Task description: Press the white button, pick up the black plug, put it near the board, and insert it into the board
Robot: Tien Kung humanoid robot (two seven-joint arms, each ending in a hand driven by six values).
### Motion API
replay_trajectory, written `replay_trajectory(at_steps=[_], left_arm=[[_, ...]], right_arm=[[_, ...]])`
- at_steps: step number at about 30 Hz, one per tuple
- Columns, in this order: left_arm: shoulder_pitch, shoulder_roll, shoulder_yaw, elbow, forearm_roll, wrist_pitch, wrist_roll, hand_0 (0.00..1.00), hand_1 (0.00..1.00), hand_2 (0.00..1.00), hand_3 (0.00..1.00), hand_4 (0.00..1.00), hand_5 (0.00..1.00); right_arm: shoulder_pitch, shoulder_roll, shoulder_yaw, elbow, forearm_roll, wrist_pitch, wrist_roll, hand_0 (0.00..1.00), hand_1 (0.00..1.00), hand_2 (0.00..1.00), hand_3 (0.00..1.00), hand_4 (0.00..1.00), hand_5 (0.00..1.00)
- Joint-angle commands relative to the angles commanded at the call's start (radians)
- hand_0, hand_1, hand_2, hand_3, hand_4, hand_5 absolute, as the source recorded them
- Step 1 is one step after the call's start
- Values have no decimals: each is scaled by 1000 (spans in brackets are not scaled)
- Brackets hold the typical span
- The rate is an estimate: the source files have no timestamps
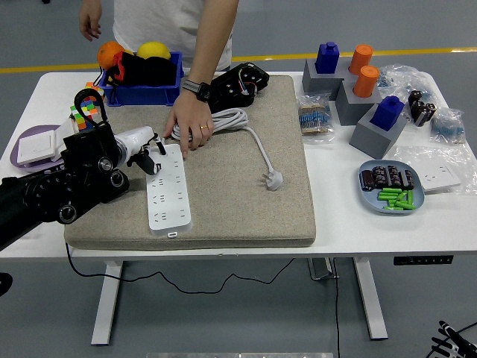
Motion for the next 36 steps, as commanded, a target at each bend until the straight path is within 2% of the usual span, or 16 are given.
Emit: replay_trajectory(at_steps=[8, 12, 16, 20, 27, 28, 33, 34, 36], left_arm=[[-7, 1, 17, 4, -15, -1, -4, 100, 36, 133, 644, 628, 2], [-1, 10, -23, -21, 14, 6, -11, 100, 37, 133, 644, 619, 2], [8, 21, -76, -73, 47, 14, -9, 100, 38, 133, 644, 612, 2], [43, 31, -152, -138, 83, 31, -22, 100, 38, 133, 644, 612, 2], [156, 71, -328, -271, 145, 44, -55, 104, 45, 137, 642, 609, 2], [181, 82, -362, -296, 150, 39, -58, 191, 190, 214, 636, 638, 2], [277, 123, -494, -370, 157, 25, -100, 191, 190, 214, 636, 638, 2], [296, 128, -519, -379, 157, 27, -115, 385, 561, 482, 629, 741, 2], [337, 134, -572, -389, 168, 33, -156, 385, 561, 482, 629, 741, 2]], right_arm=[[1, 0, -4, 1, 2, 0, 1, 726, 609, 556, 672, 739, 502], [-1, 1, -1, 1, 3, 0, 1, 726, 609, 556, 672, 739, 501], [-4, 2, 5, -1, -2, 0, 0, 725, 609, 556, 671, 738, 501], [-5, 4, 4, 0, -2, 0, 1, 725, 609, 556, 671, 738, 501], [-8, 11, 6, 2, -3, -1, 3, 726, 609, 556, 671, 738, 501], [-10, 11, 8, 1, -5, 0, 2, 726, 610, 556, 671, 738, 502], [-13, 11, 12, 0, -10, 1, 1, 726, 610, 556, 671, 738, 502], [-13, 10, 12, 1, -9, 1, 1, 726, 610, 556, 671, 738, 502], [-13, 11, 11, 2, -9, 1, 2, 726, 610, 556, 671, 738, 500]])
